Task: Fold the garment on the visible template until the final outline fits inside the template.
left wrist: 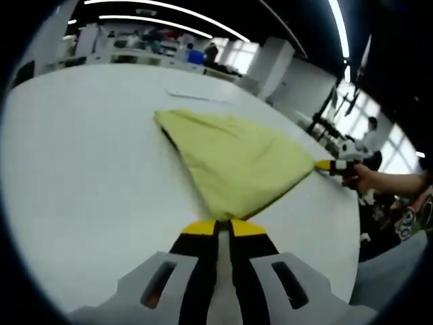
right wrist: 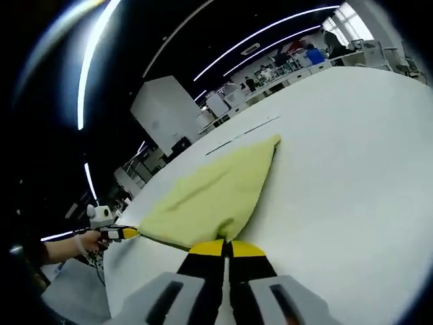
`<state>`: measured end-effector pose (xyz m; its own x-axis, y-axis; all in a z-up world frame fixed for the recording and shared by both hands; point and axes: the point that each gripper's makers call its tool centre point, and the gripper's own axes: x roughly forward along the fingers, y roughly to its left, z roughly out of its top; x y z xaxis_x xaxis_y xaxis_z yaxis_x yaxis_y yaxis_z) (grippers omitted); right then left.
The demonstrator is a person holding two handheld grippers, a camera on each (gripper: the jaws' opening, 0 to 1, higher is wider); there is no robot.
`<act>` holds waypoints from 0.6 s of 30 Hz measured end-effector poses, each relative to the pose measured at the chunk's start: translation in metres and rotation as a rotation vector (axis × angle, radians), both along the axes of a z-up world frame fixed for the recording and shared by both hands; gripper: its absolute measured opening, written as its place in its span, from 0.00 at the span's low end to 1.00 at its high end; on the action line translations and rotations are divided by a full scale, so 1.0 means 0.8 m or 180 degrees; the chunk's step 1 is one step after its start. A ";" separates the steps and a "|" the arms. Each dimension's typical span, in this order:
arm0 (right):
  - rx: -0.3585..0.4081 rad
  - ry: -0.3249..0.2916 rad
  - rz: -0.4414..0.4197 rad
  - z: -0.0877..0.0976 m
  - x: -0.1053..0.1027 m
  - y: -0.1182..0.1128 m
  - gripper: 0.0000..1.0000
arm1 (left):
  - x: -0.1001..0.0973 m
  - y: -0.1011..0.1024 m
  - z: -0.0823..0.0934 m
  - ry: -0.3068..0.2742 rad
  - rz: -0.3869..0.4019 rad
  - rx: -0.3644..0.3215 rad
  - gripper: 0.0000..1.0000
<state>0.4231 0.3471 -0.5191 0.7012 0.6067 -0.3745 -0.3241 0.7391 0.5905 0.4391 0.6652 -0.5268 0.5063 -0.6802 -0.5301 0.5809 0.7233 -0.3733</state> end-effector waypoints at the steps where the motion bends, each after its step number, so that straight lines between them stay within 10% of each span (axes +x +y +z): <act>1: 0.0007 -0.0002 -0.0007 0.002 0.000 -0.002 0.00 | 0.000 0.001 0.000 -0.0004 -0.0001 0.0003 0.02; 18: -0.0161 -0.0139 0.0313 0.028 -0.005 -0.026 0.00 | -0.004 0.007 0.007 -0.0019 -0.0087 -0.0005 0.00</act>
